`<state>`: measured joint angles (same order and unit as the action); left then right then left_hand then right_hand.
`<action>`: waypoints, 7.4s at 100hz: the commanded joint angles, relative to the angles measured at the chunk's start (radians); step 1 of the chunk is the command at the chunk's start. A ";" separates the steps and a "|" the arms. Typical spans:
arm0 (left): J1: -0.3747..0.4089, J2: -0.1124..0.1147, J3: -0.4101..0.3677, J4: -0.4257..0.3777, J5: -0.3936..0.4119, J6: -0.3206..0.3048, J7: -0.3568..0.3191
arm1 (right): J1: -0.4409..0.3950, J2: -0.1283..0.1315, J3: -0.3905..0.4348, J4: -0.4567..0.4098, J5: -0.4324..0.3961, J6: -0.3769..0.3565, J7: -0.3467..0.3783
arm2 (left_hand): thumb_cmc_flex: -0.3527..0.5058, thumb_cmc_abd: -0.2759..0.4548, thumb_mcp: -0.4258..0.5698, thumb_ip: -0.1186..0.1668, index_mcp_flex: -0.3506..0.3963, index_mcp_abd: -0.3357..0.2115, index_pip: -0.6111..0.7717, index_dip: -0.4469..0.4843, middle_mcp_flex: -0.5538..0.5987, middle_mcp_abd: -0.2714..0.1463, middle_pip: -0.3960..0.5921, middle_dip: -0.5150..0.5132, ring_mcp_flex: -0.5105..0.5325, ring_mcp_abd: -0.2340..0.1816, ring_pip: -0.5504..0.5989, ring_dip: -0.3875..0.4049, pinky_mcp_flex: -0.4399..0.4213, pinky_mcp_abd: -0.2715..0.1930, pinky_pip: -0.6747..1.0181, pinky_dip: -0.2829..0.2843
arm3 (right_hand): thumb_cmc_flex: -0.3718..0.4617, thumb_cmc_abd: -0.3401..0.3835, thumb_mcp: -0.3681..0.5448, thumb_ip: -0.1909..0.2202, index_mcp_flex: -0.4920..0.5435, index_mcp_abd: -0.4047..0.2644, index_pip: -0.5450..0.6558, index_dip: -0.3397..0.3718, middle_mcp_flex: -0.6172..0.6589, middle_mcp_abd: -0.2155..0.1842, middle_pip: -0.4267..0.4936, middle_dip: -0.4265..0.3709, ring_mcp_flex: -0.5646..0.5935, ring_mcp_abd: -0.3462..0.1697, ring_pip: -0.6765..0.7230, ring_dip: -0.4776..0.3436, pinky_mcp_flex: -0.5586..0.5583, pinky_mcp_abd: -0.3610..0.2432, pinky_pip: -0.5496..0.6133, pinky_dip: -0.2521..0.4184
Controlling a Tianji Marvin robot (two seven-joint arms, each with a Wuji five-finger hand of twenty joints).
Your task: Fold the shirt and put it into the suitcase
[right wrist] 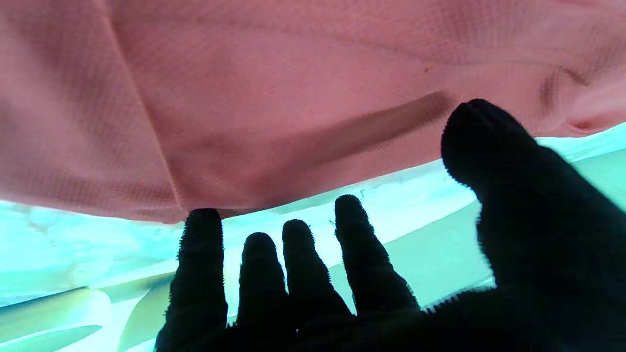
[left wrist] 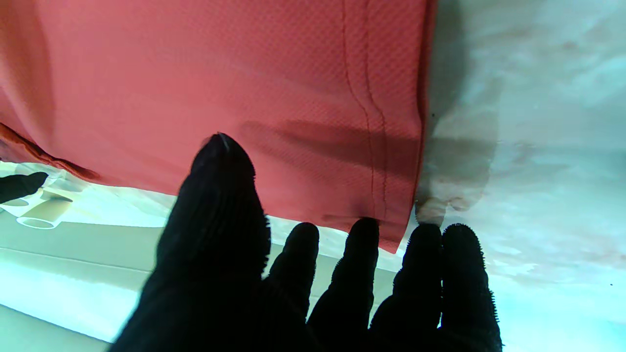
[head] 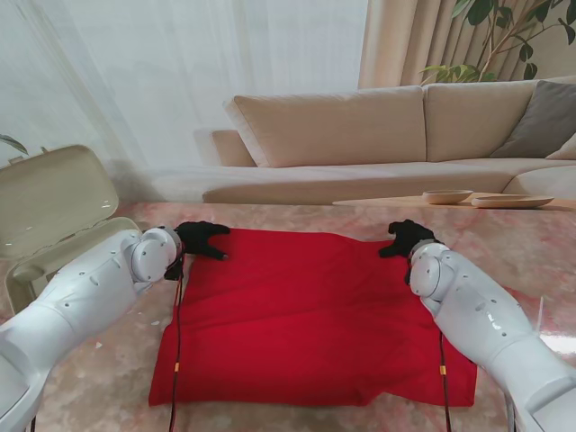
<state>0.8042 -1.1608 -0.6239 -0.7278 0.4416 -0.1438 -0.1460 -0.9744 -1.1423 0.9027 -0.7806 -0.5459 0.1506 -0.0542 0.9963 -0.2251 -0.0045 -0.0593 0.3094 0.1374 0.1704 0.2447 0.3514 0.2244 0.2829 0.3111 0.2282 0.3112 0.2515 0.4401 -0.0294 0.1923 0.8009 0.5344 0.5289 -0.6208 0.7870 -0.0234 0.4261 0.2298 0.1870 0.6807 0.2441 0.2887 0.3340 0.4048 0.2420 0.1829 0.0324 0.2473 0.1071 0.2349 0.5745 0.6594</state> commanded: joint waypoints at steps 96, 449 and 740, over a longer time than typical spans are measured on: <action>-0.114 -0.105 0.118 0.211 -0.041 -0.093 0.103 | 0.028 -0.021 -0.033 0.072 0.018 -0.028 -0.028 | 0.009 0.001 -0.011 0.013 -0.026 0.004 -0.003 -0.007 -0.132 -0.003 -0.017 -0.010 -0.127 -0.032 -0.024 -0.012 -0.033 -0.018 -0.229 -0.064 | -0.028 -0.024 0.026 -0.042 -0.032 -0.027 0.000 -0.001 -0.037 -0.004 0.008 -0.011 -0.028 -0.024 0.013 -0.020 -0.011 0.017 -0.039 0.021; -0.001 -0.037 -0.172 -0.020 -0.011 0.031 0.157 | 0.053 -0.076 0.041 0.004 0.043 -0.052 -0.229 | 0.031 -0.456 1.041 -0.033 0.226 -0.161 1.083 0.691 0.554 -0.111 0.613 0.765 0.809 -0.085 0.929 0.779 0.606 0.141 0.776 0.684 | 0.400 -0.529 0.729 0.004 0.408 -0.338 1.147 0.348 0.797 -0.034 0.818 0.713 1.077 -0.306 1.515 0.696 1.050 -0.099 1.314 0.165; 1.123 0.084 -0.770 -1.122 0.388 0.134 0.103 | -0.886 0.024 0.679 -0.811 -0.269 -0.330 -0.216 | 0.074 -0.421 0.909 -0.073 0.206 -0.210 1.056 0.724 0.536 -0.140 0.558 0.771 0.749 -0.074 0.873 0.790 0.519 0.132 0.713 0.702 | 0.393 -0.597 0.680 -0.062 0.460 -0.368 1.097 0.291 0.831 -0.061 0.796 0.563 1.073 -0.194 1.467 0.680 0.810 -0.053 1.388 0.782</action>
<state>1.9035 -1.0762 -1.3955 -1.8547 0.8264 -0.0221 -0.0396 -1.8389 -1.1200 1.5744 -1.5931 -0.8131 -0.1821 -0.2846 1.0016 -0.6733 0.8987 -0.1325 0.5195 -0.0352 1.2294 0.9425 0.8719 0.1066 0.8305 1.0600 1.0004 0.2159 1.1293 1.2136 0.5091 0.3077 1.5167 1.2132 0.8310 -1.1952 1.3695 -0.0849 0.8780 -0.1015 1.2821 0.9817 1.0073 0.1711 1.0536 0.9768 1.2939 0.0060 1.4965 0.9161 0.9532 0.2001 1.8300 1.4283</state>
